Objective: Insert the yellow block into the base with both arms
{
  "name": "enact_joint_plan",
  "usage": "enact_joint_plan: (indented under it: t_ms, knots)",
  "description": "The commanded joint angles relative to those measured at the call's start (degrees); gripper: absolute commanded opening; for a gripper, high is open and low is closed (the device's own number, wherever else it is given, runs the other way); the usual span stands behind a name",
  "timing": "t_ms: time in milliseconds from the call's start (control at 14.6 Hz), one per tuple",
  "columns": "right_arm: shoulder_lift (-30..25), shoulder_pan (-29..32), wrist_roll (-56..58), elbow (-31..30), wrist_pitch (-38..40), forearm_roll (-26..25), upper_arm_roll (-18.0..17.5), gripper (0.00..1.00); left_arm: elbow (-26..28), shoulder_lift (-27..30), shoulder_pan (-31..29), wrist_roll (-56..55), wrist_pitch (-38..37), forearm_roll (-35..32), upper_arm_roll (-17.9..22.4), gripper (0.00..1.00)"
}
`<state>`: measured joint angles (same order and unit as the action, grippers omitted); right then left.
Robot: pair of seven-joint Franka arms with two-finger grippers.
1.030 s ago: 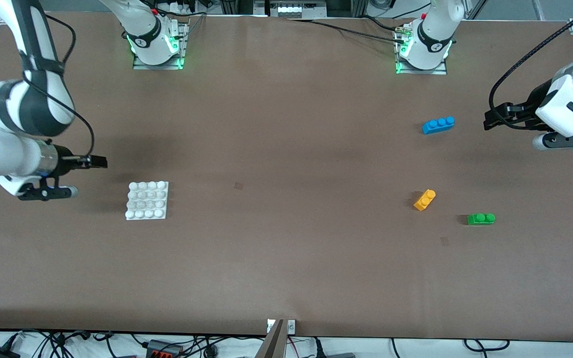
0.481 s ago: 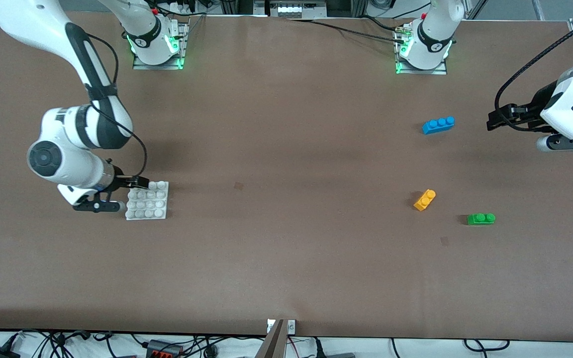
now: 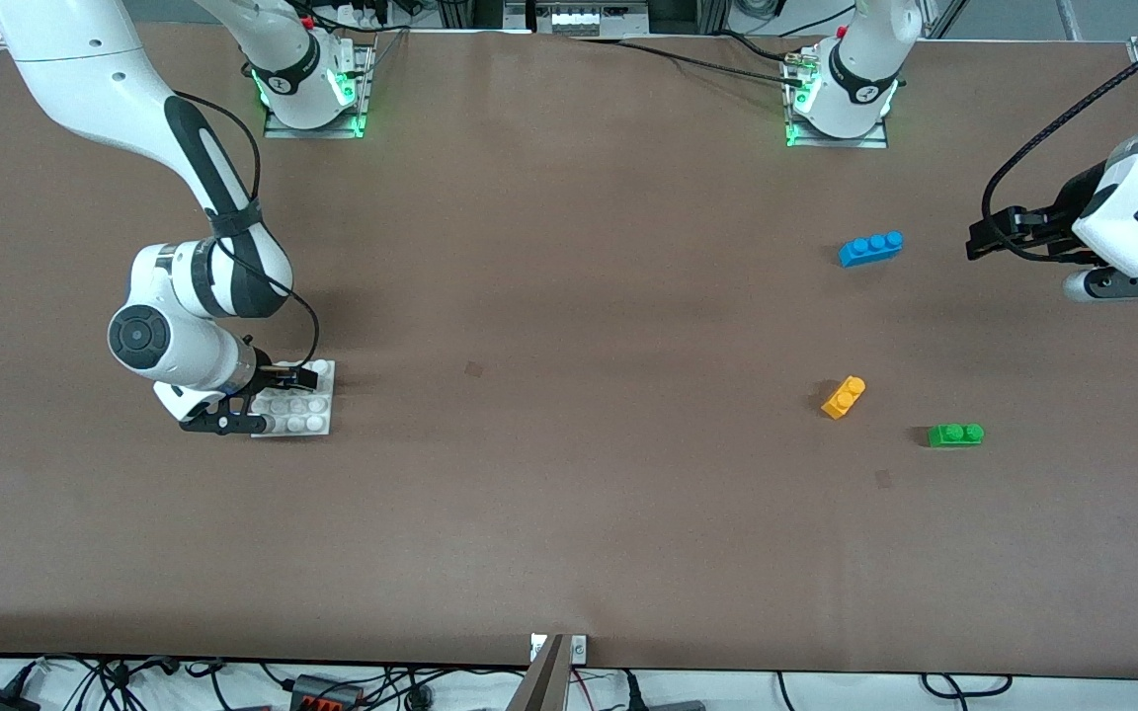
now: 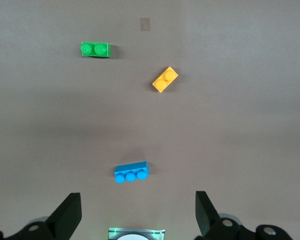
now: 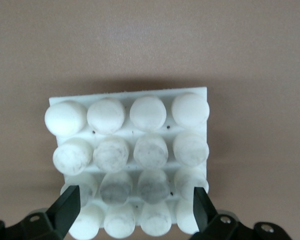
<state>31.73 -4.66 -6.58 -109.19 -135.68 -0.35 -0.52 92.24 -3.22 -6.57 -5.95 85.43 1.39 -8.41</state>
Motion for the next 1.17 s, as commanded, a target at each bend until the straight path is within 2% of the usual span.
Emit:
enact_joint_plan:
  t_ms: [0, 69, 206, 343, 481, 1099]
  knots:
    - [0.4, 0.0, 0.0, 0.1, -1.2, 0.4, 0.0, 0.95, -1.6, -0.7, -0.5, 1.4, -1.1, 1.0, -0.2, 1.00]
    - [0.4, 0.0, 0.2, 0.1, -1.2, 0.4, 0.0, 0.86, -1.6, -0.7, -0.5, 1.5, -1.1, 1.0, -0.2, 1.00]
    - [0.5, 0.0, 0.2, 0.1, -1.4, 0.4, 0.0, 0.76, -1.6, -0.7, -0.5, 1.4, -1.1, 1.0, -0.2, 1.00]
    - [0.5, 0.0, 0.3, 0.1, -1.4, 0.4, 0.0, 0.74, -1.6, -0.7, -0.5, 1.4, -1.1, 1.0, -0.2, 1.00]
    - [0.6, -0.1, 0.3, 0.1, -1.6, 0.4, 0.0, 0.68, -1.6, -0.7, -0.5, 1.4, -1.1, 1.0, -0.2, 1.00]
    - [1.6, -1.6, -0.2, 0.3, -3.0, 0.5, -0.1, 0.66, -1.6, -0.7, -0.5, 1.5, -1.2, 1.0, -0.2, 1.00]
